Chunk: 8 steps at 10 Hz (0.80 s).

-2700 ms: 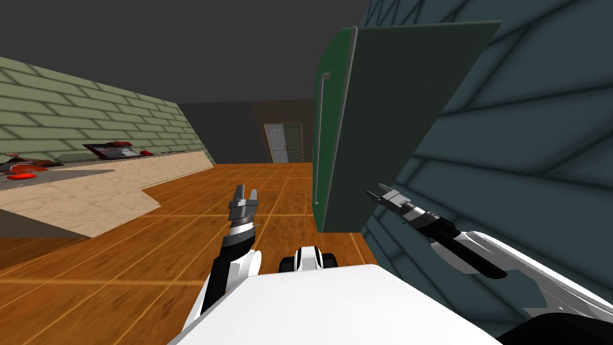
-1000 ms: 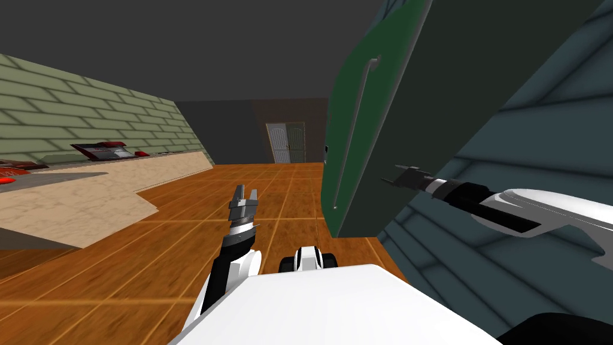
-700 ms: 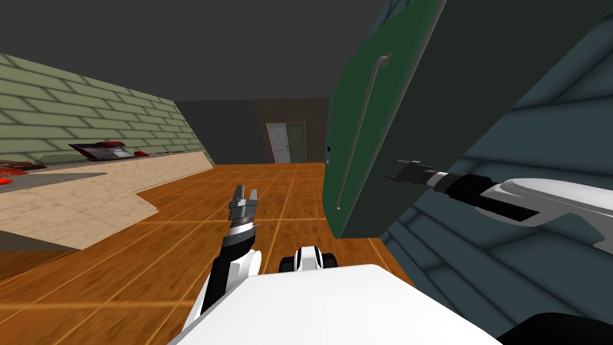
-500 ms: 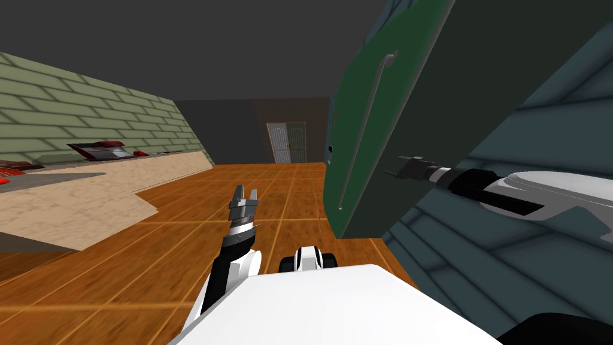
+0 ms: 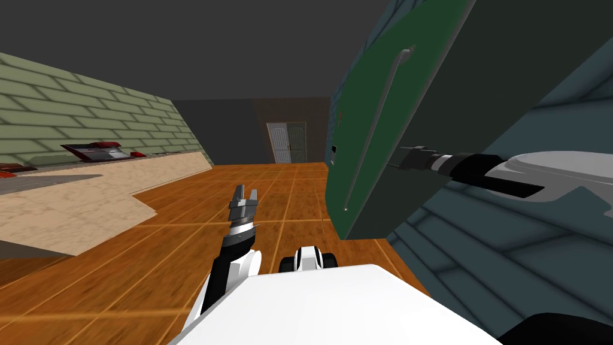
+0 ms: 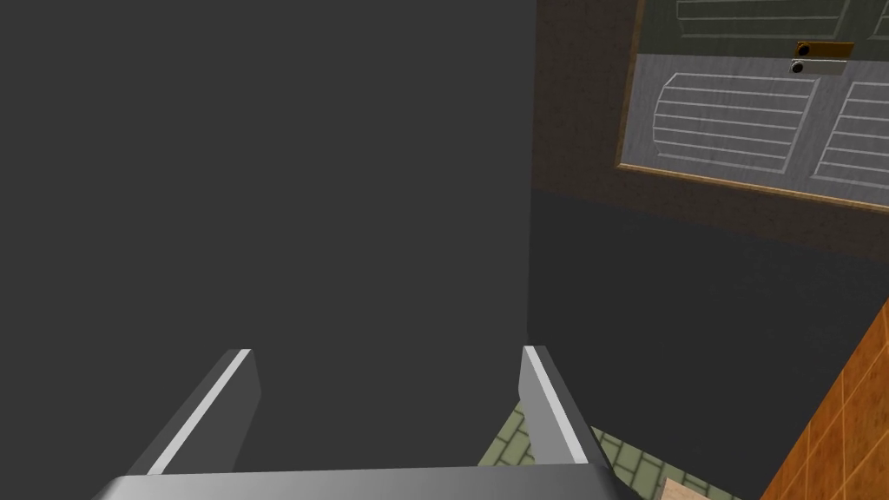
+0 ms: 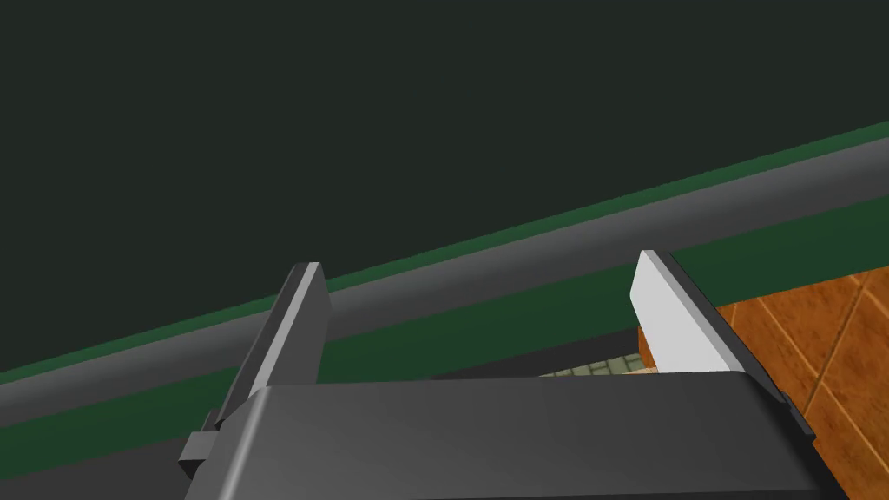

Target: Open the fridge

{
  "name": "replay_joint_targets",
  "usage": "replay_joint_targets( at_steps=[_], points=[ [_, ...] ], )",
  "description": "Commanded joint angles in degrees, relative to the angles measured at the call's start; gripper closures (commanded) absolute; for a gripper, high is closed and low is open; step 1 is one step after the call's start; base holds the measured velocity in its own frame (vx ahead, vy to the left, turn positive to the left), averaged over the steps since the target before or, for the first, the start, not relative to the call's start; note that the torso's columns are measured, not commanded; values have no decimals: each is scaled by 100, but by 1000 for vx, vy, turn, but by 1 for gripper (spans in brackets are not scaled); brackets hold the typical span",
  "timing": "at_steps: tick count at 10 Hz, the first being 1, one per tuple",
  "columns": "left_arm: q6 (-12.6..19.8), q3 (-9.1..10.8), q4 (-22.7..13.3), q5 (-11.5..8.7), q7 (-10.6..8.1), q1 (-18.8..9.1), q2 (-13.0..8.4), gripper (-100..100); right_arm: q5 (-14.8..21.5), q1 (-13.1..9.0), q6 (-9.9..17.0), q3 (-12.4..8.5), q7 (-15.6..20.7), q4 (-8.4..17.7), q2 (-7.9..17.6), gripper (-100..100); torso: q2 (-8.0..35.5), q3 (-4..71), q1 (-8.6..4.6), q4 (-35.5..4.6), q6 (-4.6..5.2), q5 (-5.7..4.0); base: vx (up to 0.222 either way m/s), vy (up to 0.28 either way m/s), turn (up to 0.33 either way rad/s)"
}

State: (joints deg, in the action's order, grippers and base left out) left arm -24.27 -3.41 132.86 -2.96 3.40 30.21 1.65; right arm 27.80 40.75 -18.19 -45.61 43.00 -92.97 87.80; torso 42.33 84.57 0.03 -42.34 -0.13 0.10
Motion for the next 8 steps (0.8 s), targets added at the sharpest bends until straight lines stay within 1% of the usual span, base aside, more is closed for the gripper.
replay_joint_targets(
  at_steps=[1, 3, 4, 7, 8],
  points=[
    [0, 0, 0, 0, 0, 0, 0, 0, 62, -43, 111, -83, 139, 162, 352, -100, -12, 9, 21, 3, -9, 9, 41, 105, -26],
    [0, 0, 0, 0, 0, 0, 0, 0, 150, -1, 183, -254, 266, 330, 686, -100, -44, 38, 30, 8, -27, 26, 23, 108, -17],
    [0, 0, 0, 0, 0, 0, 0, 0, 150, -1, 183, -254, 266, 330, 686, -100, -57, 48, 40, 10, -37, 34, 21, 79, -10],
    [0, 0, 0, 0, 0, 0, 0, 0, 236, 42, 252, -423, 391, 488, 1013, -100, -84, 72, 39, 7, -58, 49, 21, 78, -14],
    [0, 0, 0, 0, 0, 0, 0, 0, 236, 42, 252, -423, 391, 488, 1013, -100, -88, 76, 54, 3, -66, 60, 11, 51, -15]
  ],
)
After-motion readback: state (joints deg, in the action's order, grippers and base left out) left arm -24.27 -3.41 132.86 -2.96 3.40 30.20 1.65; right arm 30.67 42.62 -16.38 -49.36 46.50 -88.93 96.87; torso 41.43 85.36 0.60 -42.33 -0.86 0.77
